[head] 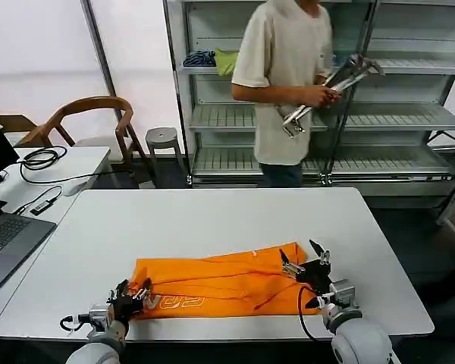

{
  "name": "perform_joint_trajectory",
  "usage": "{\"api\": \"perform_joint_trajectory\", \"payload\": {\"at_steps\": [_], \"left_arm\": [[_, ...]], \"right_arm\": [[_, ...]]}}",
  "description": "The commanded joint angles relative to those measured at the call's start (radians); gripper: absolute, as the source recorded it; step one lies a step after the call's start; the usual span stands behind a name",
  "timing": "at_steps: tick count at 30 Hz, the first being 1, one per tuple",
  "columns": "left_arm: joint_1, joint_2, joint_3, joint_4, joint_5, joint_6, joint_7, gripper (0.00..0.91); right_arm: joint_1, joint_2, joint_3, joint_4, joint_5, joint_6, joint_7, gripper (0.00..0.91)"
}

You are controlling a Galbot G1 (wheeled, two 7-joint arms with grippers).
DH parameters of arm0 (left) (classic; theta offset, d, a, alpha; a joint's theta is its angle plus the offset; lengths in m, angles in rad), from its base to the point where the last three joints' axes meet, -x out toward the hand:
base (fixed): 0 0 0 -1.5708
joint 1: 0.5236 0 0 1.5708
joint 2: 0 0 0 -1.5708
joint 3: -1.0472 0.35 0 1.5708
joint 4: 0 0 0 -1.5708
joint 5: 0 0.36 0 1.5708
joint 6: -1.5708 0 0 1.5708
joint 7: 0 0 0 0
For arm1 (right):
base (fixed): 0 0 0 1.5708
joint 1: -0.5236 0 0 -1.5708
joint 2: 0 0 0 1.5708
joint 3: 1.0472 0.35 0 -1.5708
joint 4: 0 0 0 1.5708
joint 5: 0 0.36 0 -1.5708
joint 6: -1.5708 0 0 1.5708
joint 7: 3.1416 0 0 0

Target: Fold and organize the clothes.

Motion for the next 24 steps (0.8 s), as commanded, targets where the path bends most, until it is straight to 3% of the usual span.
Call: {"api": "perform_joint_trajectory", "payload": {"at_steps": [1,13,24], "left_arm": [[0.006,-0.009,0.013,0.001,0.024,0.001,0.004,0.02],[0.002,-0.003,-0.021,-0.013,0.028,-0.002,0.02,0.02],[0.059,0.106,-0.318,-0.049,-0.009,0.056,0.146,0.01]], "right_arm": [[-0.002,0.001,0.0,0.001,0.0,0.001,0.0,0.907],[-0.004,0.003,-0.001,0.006,-0.001,-0.001,0.001,0.907],[0.007,0.005,-0.009,0.019,-0.001,-0.003,0.001,0.907]]}}
